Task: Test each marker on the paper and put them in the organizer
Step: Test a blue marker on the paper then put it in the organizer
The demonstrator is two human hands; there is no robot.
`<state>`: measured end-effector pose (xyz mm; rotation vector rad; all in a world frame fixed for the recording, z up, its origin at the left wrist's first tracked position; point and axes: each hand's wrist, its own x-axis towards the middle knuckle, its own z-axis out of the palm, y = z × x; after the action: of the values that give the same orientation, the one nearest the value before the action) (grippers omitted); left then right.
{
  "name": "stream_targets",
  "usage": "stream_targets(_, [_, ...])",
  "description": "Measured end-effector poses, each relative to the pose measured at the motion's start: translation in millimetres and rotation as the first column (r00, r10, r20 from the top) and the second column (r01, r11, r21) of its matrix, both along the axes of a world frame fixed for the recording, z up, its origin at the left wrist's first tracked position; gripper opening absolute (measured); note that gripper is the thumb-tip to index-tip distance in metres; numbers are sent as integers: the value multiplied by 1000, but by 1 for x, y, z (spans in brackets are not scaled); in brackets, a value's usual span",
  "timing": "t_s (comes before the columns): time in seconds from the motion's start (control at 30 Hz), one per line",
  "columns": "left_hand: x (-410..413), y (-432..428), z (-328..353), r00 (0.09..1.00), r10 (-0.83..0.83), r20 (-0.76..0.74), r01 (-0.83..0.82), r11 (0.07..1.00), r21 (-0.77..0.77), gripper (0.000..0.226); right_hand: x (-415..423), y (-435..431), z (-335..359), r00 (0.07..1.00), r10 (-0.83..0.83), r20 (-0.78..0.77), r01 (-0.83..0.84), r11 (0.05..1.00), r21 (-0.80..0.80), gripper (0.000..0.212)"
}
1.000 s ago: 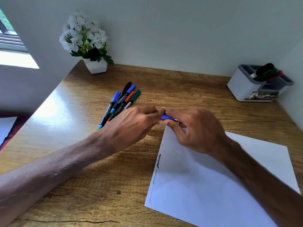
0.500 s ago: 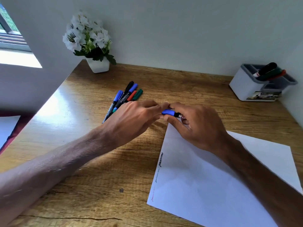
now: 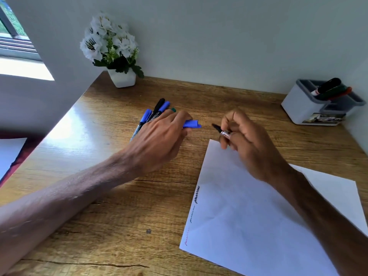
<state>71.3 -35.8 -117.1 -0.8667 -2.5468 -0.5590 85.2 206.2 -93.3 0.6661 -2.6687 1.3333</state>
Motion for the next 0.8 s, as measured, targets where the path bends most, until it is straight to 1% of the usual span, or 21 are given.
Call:
stream_targets(0.03, [0,1,-1,1000,2,11,-3,1000,24,24,-2,0,2,998,29,58,-20,990,-141,28])
stream_targets(0.07, [1,2,-1,1000,-2,28,1,999,52,18,-5,0,4,992,56,116,-21,960,-278,35])
stream_targets(0.13, [5,5,-1,997,-16,73,9,996,94,15,-7,2,9,953,126,276,32,862,-505,46])
stream_targets(0.2, [7,7,-1,995,-19,103,8,994,106,20,-9,5,13,885,213,413,115,761,-639,52])
stream_targets(0.27, [8,8,0,990,-21,139,6,994,108,22,-10,7,13,834,279,475,157,706,-691,42])
stream_targets(0.33, [8,8,0,980,-44,193,23,993,113,21,-9,5,10,812,308,496,170,687,-706,44])
stream_targets(0.37, [8,8,0,972,-55,227,31,994,109,22,-8,3,9,813,299,500,170,700,-694,45])
stream_targets(0.5, [5,7,-3,941,-33,337,2,996,92,34,-4,-7,10,860,191,474,157,784,-601,27])
stream_targets(0.57, [5,7,-4,938,-31,345,-1,996,92,37,-6,-9,17,883,152,444,145,810,-568,21])
stream_targets(0.63, [5,8,-5,943,-29,332,-3,996,93,37,-8,-9,28,889,149,433,128,826,-549,19])
stream_targets(0.73, [5,8,-6,948,-26,318,-5,995,95,37,-4,-6,43,897,165,410,63,871,-487,26])
stream_targets(0.8, [5,7,-6,949,-25,316,-5,996,95,36,7,-5,43,906,154,393,24,910,-413,28])
